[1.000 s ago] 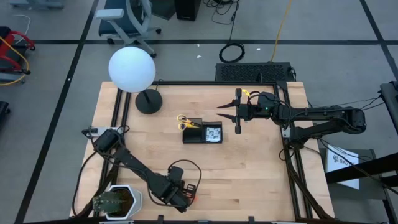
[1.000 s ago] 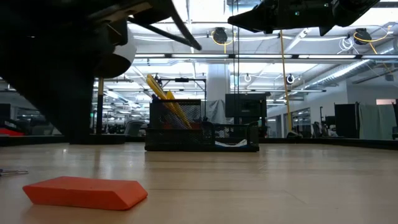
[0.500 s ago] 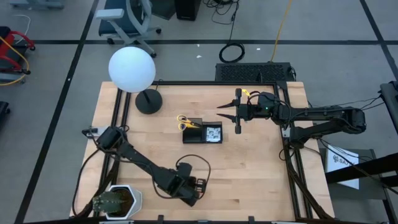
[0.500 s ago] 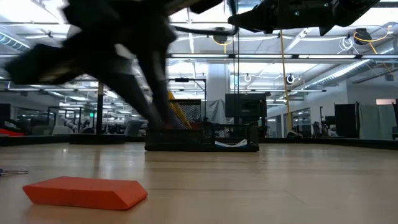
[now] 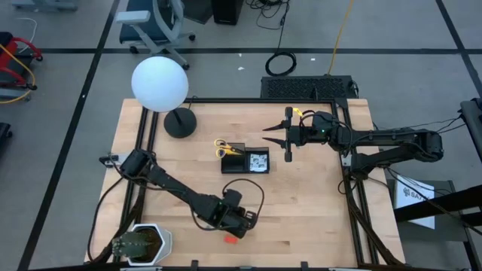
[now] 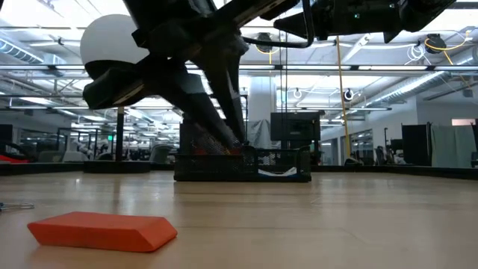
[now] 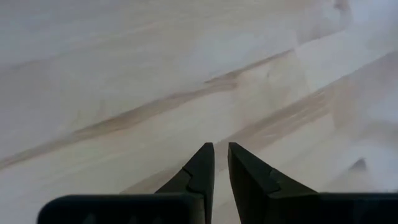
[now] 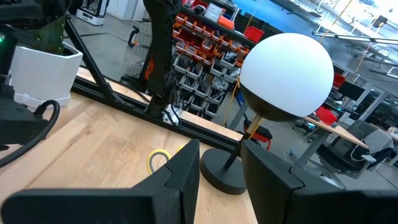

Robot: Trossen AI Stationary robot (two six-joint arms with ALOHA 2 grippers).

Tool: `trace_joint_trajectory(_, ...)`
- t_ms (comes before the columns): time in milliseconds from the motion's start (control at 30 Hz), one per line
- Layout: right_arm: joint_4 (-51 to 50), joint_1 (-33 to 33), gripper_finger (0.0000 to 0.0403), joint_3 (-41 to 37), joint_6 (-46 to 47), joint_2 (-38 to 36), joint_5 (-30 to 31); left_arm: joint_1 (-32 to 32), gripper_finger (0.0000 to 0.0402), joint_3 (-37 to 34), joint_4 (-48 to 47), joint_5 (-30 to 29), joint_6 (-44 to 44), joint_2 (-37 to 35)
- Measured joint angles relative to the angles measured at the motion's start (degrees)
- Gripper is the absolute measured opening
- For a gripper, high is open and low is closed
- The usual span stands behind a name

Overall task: Pick and place office supplies into organizer
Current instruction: Put the blue binder clip into the desk organizer

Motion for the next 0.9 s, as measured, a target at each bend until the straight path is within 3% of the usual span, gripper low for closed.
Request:
trace_joint_trajectory(600,0.0,0.01,0.0109,0.0,0.0,0.0,0.02,0.07,0.0051,0.02,9.11,-1.84,-0.51,-0.02)
trace_joint_trajectory(733,0.0,0.02,0.0109,0.0,0.0,0.0,0.02,0.04,0.0051,0.02,12.9,-7.97,-6.32,-0.02)
trace_joint_trajectory(900,0.0,0.02,0.011,0.0,0.0,0.0,0.02,0.62,0.0051,0.02,17.68,-12.46,-4.99,-0.02)
